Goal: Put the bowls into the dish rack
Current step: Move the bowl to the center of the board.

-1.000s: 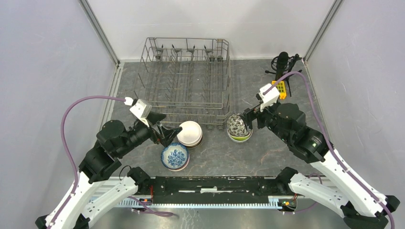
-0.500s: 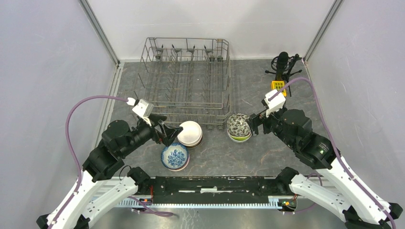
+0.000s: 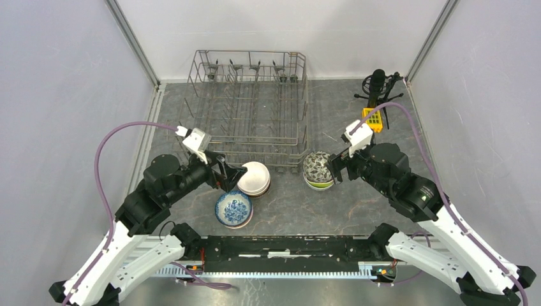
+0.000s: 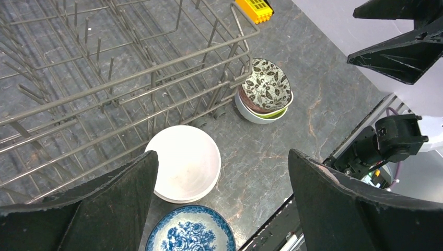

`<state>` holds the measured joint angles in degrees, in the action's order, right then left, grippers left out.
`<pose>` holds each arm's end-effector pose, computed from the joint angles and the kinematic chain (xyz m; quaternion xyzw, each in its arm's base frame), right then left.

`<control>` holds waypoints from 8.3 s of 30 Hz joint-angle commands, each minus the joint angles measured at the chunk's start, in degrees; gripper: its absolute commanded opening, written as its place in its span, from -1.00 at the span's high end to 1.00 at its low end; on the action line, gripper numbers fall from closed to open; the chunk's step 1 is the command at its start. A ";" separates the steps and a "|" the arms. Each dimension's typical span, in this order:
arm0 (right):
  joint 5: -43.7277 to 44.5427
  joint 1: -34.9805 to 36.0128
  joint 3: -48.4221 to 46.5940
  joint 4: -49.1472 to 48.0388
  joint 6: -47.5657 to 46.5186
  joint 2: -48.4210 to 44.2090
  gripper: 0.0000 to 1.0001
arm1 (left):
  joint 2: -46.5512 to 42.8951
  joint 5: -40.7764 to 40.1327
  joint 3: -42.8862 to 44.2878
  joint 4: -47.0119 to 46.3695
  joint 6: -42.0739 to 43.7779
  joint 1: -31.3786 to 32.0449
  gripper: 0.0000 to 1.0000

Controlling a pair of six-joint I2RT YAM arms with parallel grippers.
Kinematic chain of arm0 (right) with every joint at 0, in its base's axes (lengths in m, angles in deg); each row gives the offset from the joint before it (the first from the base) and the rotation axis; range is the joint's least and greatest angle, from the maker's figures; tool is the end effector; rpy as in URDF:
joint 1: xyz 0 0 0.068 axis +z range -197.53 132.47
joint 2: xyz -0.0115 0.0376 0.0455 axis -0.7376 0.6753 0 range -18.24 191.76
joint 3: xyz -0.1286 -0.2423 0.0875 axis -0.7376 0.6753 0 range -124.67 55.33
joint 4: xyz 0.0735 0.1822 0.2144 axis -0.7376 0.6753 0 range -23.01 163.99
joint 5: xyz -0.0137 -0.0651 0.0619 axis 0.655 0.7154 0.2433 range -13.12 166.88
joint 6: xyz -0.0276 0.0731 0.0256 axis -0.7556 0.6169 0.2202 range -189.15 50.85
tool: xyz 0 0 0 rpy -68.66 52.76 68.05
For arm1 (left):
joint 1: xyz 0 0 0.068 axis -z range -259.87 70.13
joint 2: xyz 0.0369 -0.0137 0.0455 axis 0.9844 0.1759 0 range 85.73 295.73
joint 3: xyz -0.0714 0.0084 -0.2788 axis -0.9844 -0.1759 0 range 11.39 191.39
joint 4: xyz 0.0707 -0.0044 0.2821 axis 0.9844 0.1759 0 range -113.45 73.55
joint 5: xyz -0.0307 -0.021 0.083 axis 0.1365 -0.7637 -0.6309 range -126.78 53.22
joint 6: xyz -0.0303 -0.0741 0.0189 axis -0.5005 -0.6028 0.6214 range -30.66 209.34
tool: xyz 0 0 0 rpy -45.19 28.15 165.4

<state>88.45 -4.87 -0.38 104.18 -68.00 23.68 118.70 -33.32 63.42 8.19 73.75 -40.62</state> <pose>0.1553 0.1237 0.3672 -0.2429 0.7972 0.1256 0.5383 0.1280 -0.1102 0.3808 0.1784 0.7596 -0.3088 0.5439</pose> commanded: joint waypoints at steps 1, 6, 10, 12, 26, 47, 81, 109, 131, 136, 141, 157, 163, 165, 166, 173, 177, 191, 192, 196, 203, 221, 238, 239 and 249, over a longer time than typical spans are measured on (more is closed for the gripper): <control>-2.96 0.12 -1.69 -1.63 -0.53 1.95 -0.96 | 0.92 0.61 0.03 -0.98 -0.33 -0.18 -0.99; -6.89 0.14 -2.59 -1.76 -0.71 5.11 -0.96 | 0.22 -0.46 -1.24 -0.73 -0.59 -0.20 -0.99; -7.06 0.15 1.23 -2.44 -0.33 6.91 -0.96 | -1.10 -1.87 -2.35 0.54 -0.82 -0.22 -0.99; -8.43 0.13 3.66 -4.32 0.70 7.38 -0.90 | -1.87 -2.62 -2.53 0.68 -0.92 -0.22 -0.99; -8.82 0.08 13.19 -10.51 2.20 11.60 -0.74 | -2.37 -3.04 -3.08 1.29 -0.85 -0.22 -0.99; -13.24 0.12 18.49 -18.48 -0.75 22.26 -0.79 | -2.40 -3.11 -3.25 1.29 -0.53 -0.29 -0.99; -8.68 1.50 19.94 -15.62 1.76 22.45 0.06 | -3.15 -3.30 -3.25 1.49 -0.64 -0.27 -0.99; 11.11 -0.26 -4.43 -3.67 0.84 18.99 -0.25 | -3.53 -3.03 -3.34 1.48 -0.53 -0.19 -0.99; -4.16 -17.70 -8.33 -16.77 2.27 43.27 1.00 | -3.72 -1.40 -3.69 1.50 -0.59 -0.30 -0.99; -7.33 -19.83 -5.99 -19.45 2.41 46.81 1.00 | -3.87 -1.27 -3.93 1.43 -0.64 -0.28 -0.99; -8.65 -20.87 -3.80 -21.14 2.93 49.83 1.00 | -3.97 -1.30 -3.94 1.45 -0.61 -0.31 -0.99; -14.93 -21.47 7.61 -25.32 4.64 46.82 1.00 | -4.32 -1.25 -3.95 1.44 -0.66 -0.27 -0.99; -16.15 -21.39 9.84 -25.42 5.20 44.26 1.00 | -4.47 -1.21 -3.95 1.46 -0.75 -0.26 -0.99; -16.49 -21.47 10.60 -25.40 5.42 43.67 1.00 | -4.56 -1.27 -3.95 1.49 -0.75 -0.29 -0.99; -16.87 -21.42 11.04 -25.46 5.59 43.32 1.00 | -4.54 -1.27 -3.94 1.50 -0.75 -0.31 -0.99; -18.74 -21.01 15.03 -26.74 6.83 40.35 1.00 | -4.74 -1.43 -3.95 1.48 -0.83 -0.31 -0.99; -18.82 -20.29 16.85 -26.77 7.22 38.37 1.00 | -4.71 -1.43 -3.95 1.49 -0.84 -0.30 -0.99; -17.81 -13.91 21.08 -26.34 8.33 33.67 1.00 | -4.33 -1.28 -3.95 1.45 -0.87 -0.25 -0.99; -17.80 -13.46 21.43 -26.42 8.41 33.37 1.00 | -4.32 -1.28 -3.95 1.43 -0.93 -0.31 -0.99; -17.81 -11.19 23.13 -27.09 9.24 32.12 1.00 | -4.10 -1.06 -3.95 1.45 -0.99 -0.31 -0.99; -17.11 -8.15 24.71 -26.75 10.49 29.00 1.00 | -3.61 -0.95 -3.95 1.45 -1.02 -0.31 -0.99; -13.24 -9.25 18.02 -31.17 6.87 33.02 0.98 | -3.42 -1.17 -4.04 1.44 -1.01 -0.33 -0.99; -24.10 -9.46 23.91 -40.71 7.19 33.63 1.00 | -3.76 -1.07 -4.03 1.49 -1.02 -0.26 -0.99; -24.14 -9.40 24.33 -40.71 7.28 33.22 1.00 | -3.73 -1.04 -4.04 1.48 -1.02 -0.31 -0.99; -27.85 -6.51 29.52 -44.21 10.46 29.08 1.00 | -3.64 -1.13 -4.04 1.43 -1.02 -0.31 -0.99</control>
<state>63.58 -12.96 27.91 63.77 -59.67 54.89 115.07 -34.96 59.42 10.74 73.75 -40.62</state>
